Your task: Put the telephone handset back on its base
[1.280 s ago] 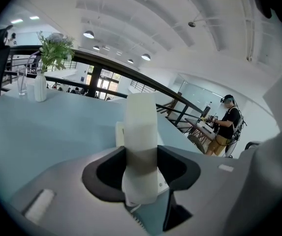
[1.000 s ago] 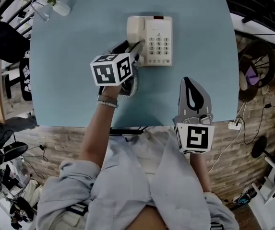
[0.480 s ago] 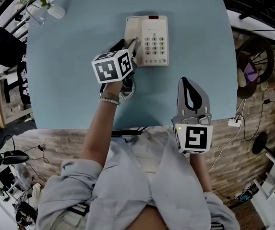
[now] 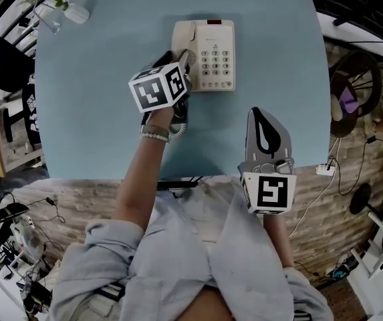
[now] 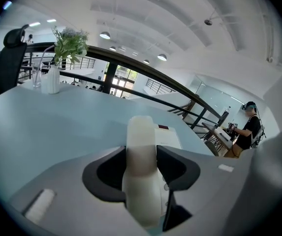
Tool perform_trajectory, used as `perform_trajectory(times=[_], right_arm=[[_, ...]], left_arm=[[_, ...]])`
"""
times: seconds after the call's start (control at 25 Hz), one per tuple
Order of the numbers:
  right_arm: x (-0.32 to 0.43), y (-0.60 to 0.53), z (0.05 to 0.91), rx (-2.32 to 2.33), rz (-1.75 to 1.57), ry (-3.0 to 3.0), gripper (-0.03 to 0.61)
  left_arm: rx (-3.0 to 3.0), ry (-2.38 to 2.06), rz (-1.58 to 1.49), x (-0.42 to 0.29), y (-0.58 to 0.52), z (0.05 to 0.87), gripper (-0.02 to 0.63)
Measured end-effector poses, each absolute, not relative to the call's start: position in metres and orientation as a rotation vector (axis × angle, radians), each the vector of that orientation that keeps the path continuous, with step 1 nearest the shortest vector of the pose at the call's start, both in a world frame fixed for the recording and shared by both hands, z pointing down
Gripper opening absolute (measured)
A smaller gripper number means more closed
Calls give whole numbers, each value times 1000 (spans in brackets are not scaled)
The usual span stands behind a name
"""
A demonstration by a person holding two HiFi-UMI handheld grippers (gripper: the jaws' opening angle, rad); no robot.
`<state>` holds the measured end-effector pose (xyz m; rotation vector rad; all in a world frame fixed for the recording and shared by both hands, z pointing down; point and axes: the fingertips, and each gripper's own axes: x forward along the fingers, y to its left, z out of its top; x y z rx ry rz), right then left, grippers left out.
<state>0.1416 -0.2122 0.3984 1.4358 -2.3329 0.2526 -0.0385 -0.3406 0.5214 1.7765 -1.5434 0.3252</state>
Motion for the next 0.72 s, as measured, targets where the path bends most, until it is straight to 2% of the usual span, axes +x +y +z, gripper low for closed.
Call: perform_trajectory(times=[0.72], right_arm=[[140, -211, 398, 1441, 257, -2335, 6]], left_arm=[[1694, -1490, 288, -25, -339, 526, 199]])
